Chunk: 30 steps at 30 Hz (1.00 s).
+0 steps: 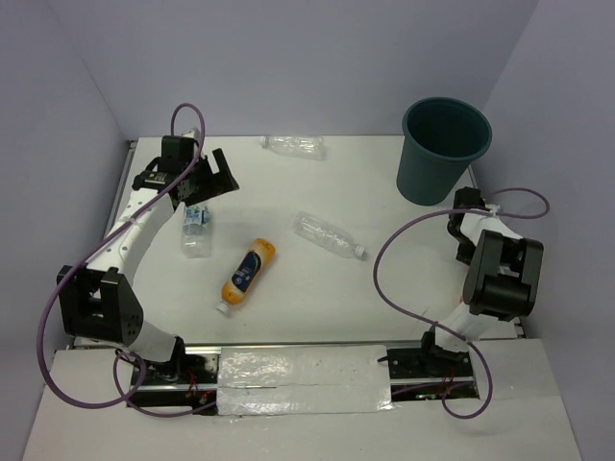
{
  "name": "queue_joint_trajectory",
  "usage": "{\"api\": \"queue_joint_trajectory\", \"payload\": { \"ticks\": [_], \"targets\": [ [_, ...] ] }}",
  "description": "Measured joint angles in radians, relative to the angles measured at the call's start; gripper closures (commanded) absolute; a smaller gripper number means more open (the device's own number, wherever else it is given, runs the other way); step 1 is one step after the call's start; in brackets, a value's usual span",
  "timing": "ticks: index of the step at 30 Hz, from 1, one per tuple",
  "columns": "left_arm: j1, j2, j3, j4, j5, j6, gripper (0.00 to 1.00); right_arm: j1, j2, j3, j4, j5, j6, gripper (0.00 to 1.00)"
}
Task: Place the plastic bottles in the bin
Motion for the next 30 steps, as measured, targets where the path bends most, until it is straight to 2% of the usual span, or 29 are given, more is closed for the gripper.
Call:
{"api": "queue_joint_trajectory", "payload": {
  "ticks": [6, 12, 17, 24, 30],
  "targets": [
    [0.000, 0.000, 0.000, 0.000, 0.000, -0.001, 0.01, 0.084, -0.167, 0.036, -0.043, -0.027, 0.013, 0.58],
    [0.000, 0.000, 0.000, -0.003, -0.008, 0.000, 0.01, 0.271, -0.286, 0.227, -0.098, -0.032, -0.004, 0.58],
    [0.000, 0.000, 0.000, -0.008, -0.025, 0.000, 0.00, 0.397, -0.303, 0.438, -0.145, -0.024, -0.027, 0.58],
    [0.000, -0.011, 0.000, -0.019, -0.050, 0.002, 0.01, 0.499, -0.306, 0.741, -0.182, -0.004, -0.075, 0.57],
    [0.000, -0.016, 0.035, -0.043, -0.061, 0.013, 0.01, 0.559, -0.304, 0.905, -0.053, 0.050, -0.181, 0.54]
  ]
}}
